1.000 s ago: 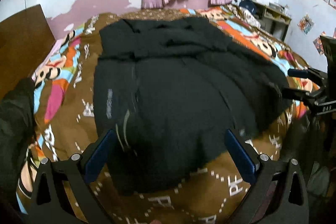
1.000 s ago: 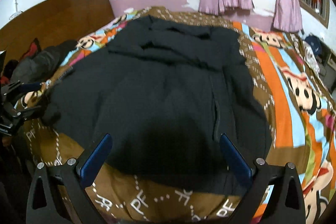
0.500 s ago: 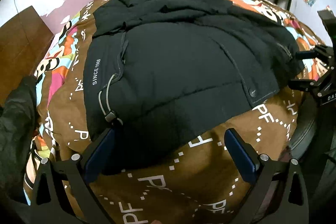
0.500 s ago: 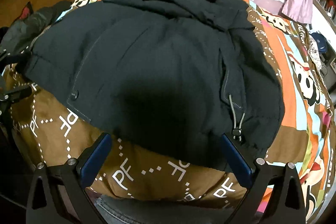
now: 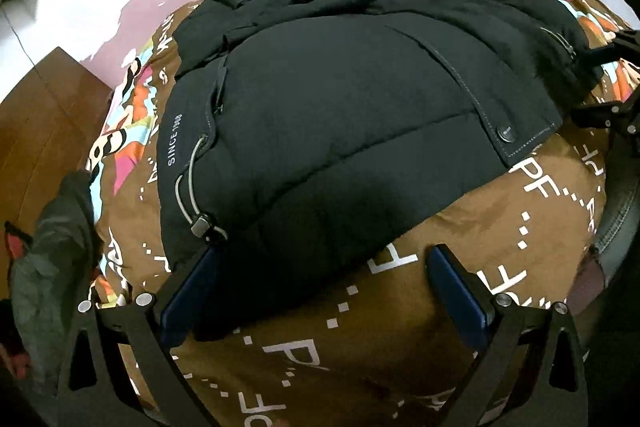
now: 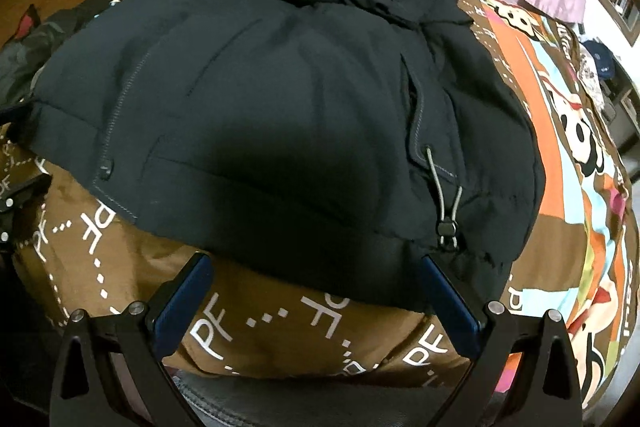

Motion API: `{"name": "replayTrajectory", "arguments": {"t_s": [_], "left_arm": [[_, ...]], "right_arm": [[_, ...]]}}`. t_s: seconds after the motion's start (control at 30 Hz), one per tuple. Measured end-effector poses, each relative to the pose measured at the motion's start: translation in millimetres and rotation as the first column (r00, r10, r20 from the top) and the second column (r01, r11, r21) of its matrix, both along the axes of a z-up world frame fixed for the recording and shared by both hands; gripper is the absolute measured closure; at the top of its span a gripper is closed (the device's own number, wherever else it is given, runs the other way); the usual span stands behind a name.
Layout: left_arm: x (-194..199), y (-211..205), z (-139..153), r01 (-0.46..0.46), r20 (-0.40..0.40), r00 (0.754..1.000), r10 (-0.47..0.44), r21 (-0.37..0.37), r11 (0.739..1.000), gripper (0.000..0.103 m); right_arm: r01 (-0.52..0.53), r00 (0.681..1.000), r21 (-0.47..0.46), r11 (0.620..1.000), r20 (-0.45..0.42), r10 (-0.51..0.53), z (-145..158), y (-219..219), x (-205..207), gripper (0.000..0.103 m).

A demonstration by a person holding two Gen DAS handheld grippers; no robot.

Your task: Fold large clothes

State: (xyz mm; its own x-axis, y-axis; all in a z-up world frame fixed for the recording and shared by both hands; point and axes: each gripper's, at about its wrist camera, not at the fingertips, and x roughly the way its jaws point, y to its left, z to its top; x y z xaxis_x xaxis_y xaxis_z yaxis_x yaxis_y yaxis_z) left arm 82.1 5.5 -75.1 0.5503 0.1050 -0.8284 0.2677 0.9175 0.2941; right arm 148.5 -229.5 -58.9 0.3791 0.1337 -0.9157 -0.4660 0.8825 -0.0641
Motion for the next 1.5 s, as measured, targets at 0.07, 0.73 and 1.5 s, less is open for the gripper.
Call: {"name": "replayTrajectory", "arguments": {"t_s": [0.07,0.73,1.5], "left_arm": [[0,0,0,-0.005,0.012,1.0,0.004,0.013,1.0,0.002],[-4,-11,-5,0.02,0.168,0.984,-0.058,0.216,0.976,0.089],[74,1,139,0.086,0.322,0.947,-0.007,-0.231,0.969,0.098]], "right_arm": [[0.004,1.0,0.004,1.0,-0.001,-0.004,0,-1,0,0.0],[0.053,0.999,0.044,0.998,-0.004,-0.053,0,-10,1,0.0],[-0.08,0.977,0.06,0.995,0.203,0.066,31,13,-25,0.0]]}}
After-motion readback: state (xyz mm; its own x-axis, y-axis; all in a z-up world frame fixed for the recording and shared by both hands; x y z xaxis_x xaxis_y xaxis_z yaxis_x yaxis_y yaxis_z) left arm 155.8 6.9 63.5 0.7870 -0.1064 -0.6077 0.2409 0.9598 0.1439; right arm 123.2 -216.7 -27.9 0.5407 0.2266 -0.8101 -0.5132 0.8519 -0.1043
